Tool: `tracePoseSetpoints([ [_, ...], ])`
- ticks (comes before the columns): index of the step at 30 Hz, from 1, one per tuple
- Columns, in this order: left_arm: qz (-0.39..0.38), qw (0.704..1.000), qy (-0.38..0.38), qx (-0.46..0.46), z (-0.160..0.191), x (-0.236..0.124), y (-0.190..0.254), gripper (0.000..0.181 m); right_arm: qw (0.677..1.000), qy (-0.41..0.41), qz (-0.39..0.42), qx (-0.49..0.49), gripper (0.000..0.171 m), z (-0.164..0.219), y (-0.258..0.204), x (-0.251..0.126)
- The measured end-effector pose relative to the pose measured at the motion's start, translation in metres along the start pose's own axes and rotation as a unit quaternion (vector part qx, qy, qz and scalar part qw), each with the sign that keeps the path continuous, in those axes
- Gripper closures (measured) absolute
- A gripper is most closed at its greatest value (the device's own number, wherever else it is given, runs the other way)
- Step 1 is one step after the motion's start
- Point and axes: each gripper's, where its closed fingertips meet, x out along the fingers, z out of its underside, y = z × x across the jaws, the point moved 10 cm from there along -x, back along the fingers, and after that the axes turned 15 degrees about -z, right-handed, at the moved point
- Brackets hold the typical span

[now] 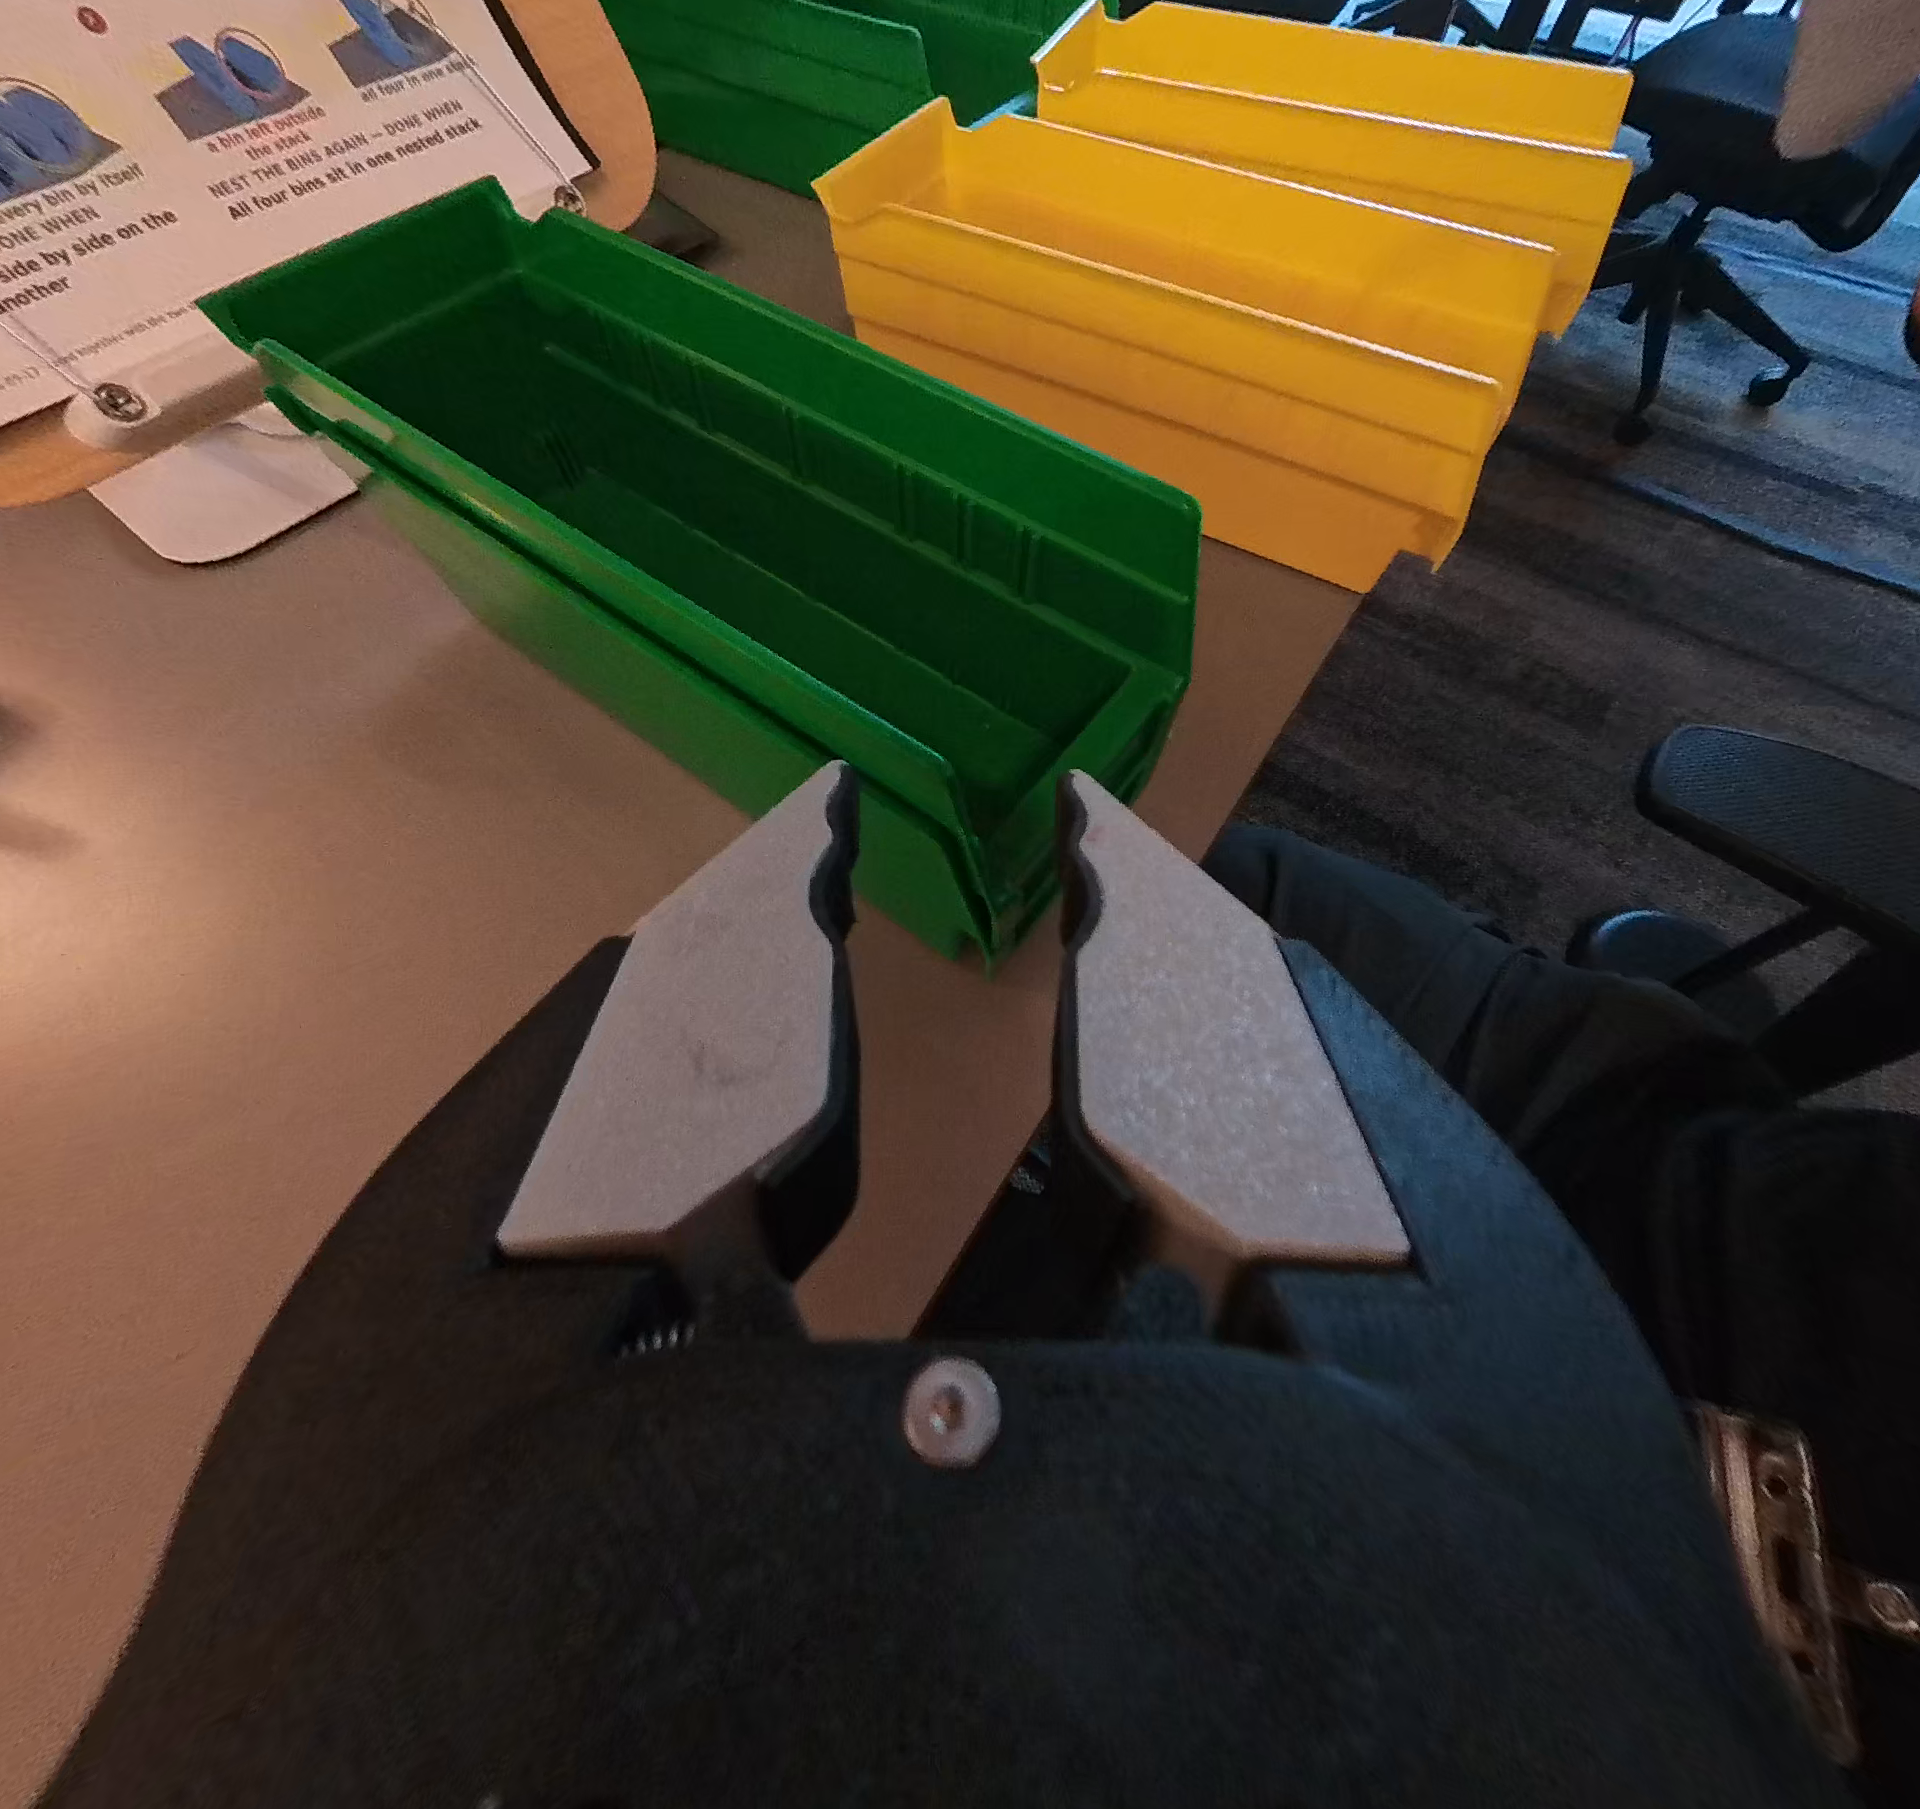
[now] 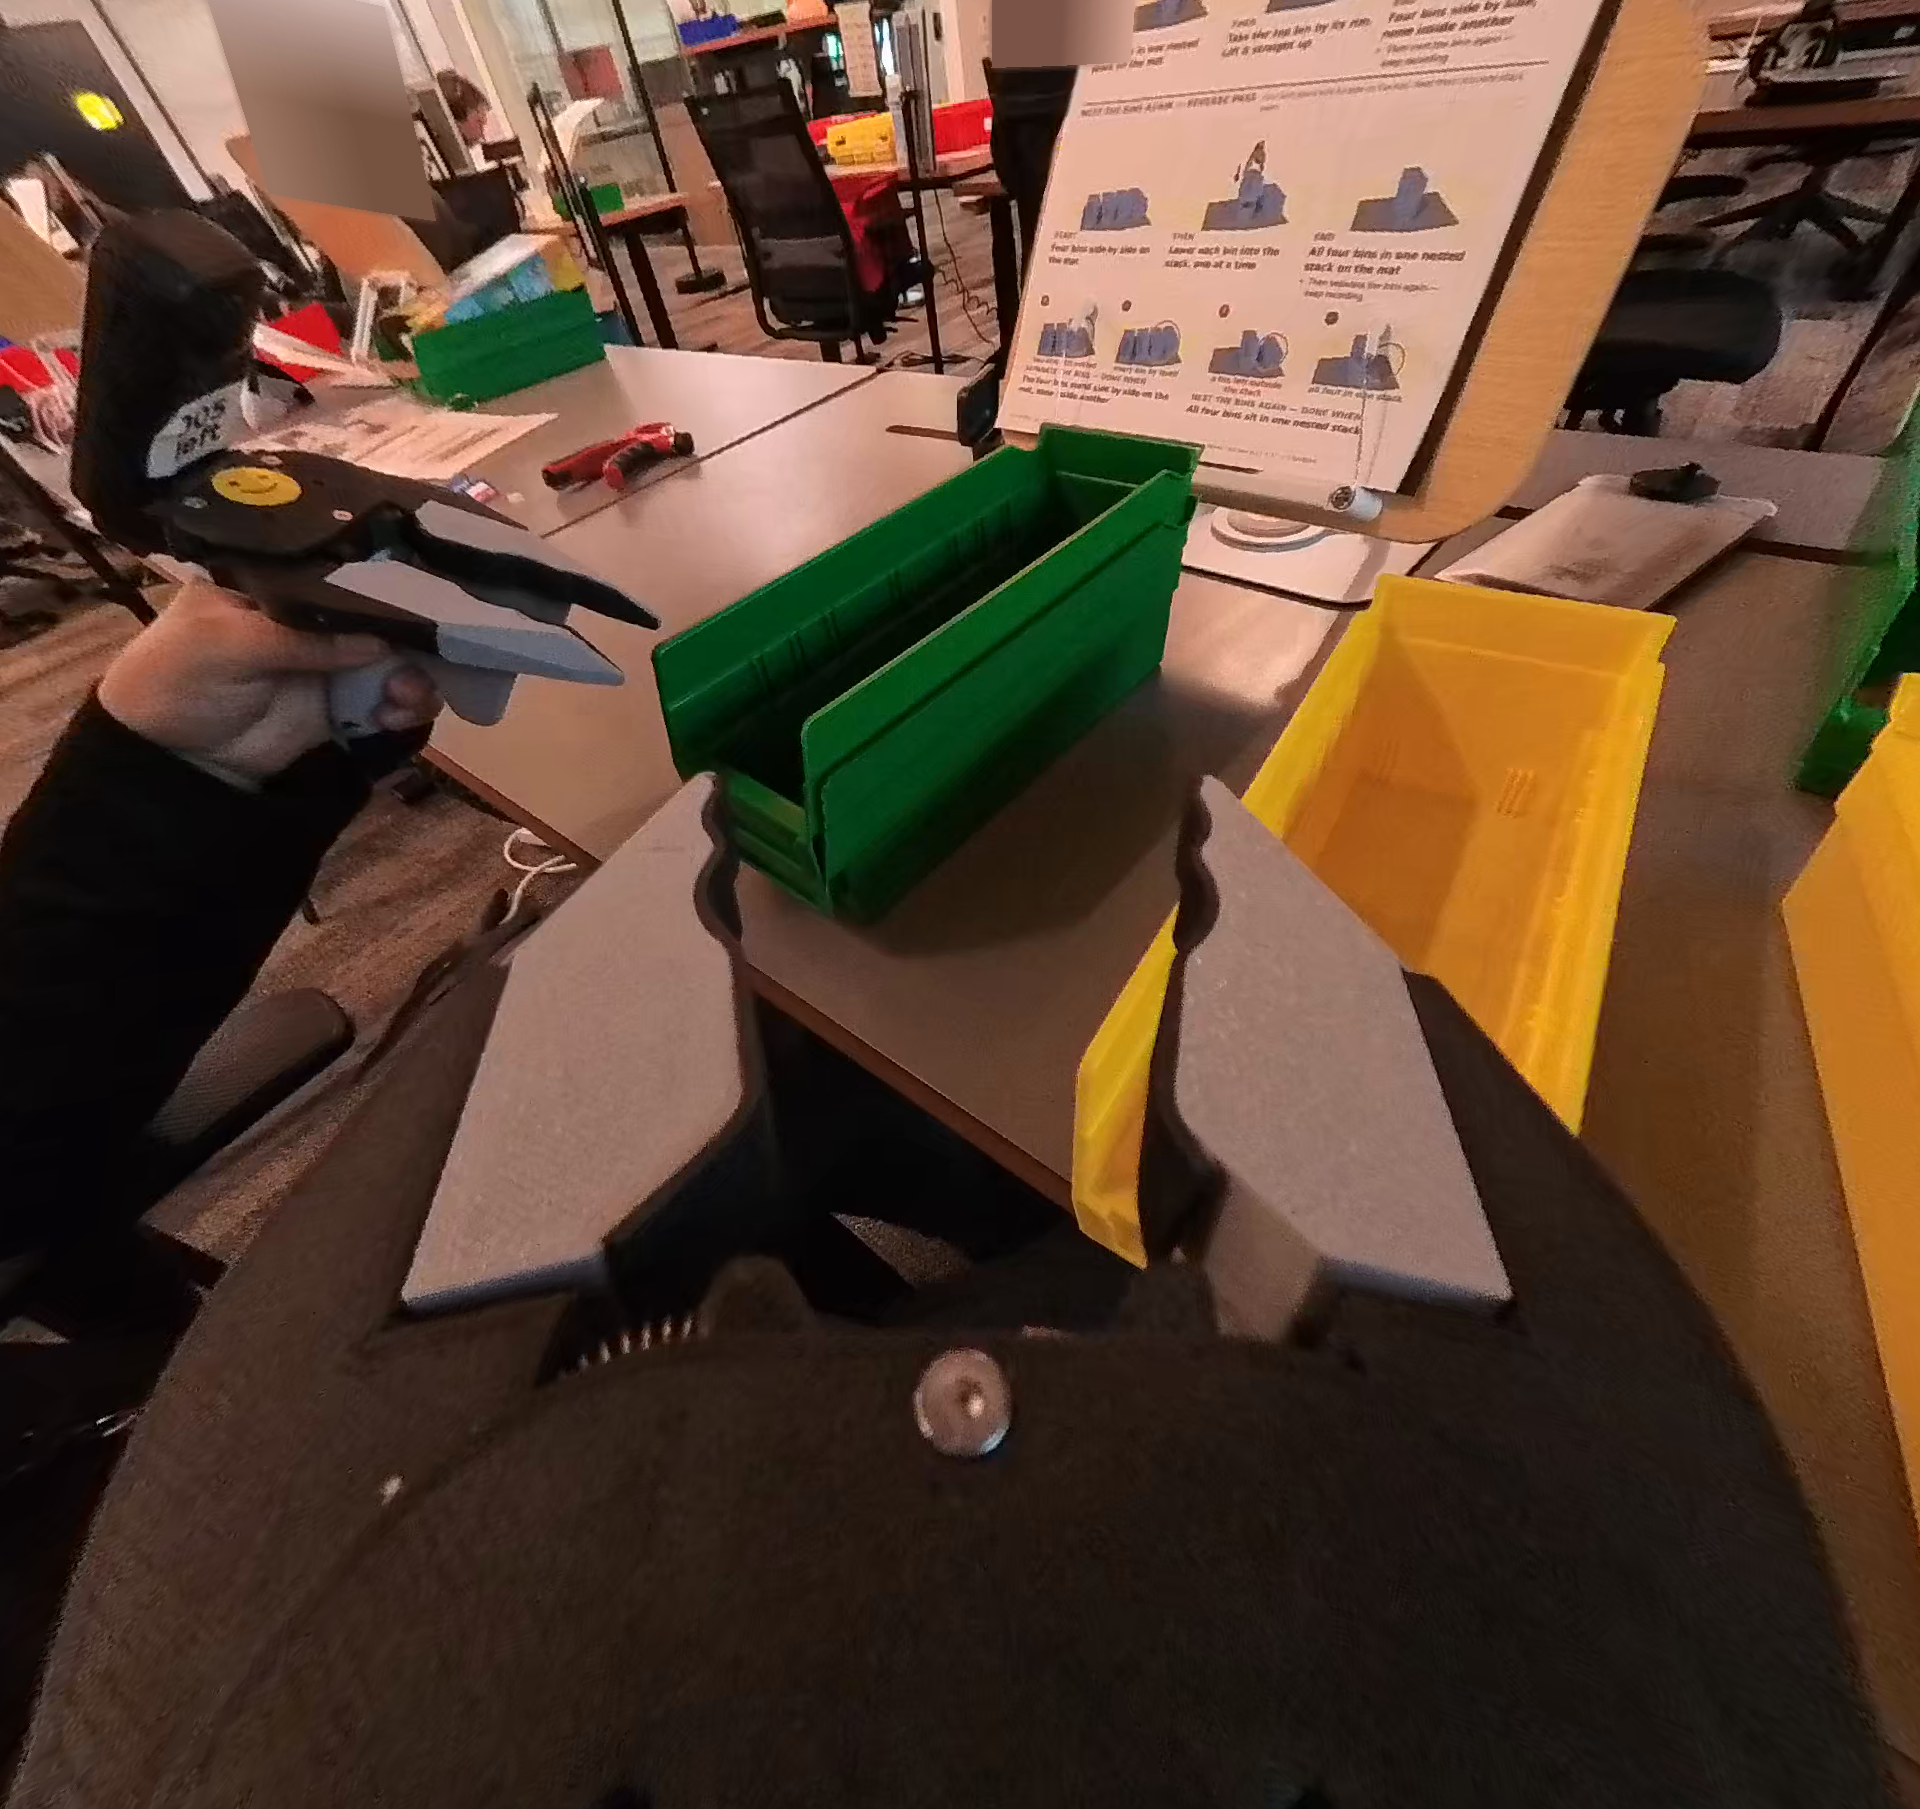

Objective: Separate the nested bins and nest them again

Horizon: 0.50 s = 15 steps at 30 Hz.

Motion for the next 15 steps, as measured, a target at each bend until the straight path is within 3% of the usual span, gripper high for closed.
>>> tracePoseSetpoints([
  [15, -0.013, 1.000, -0.011, -0.019, 0.007, 0.022, 0.001, 0.143, 1.000, -0.002, 0.000, -0.009, 0.089, -0.003, -0.006, -0.004],
])
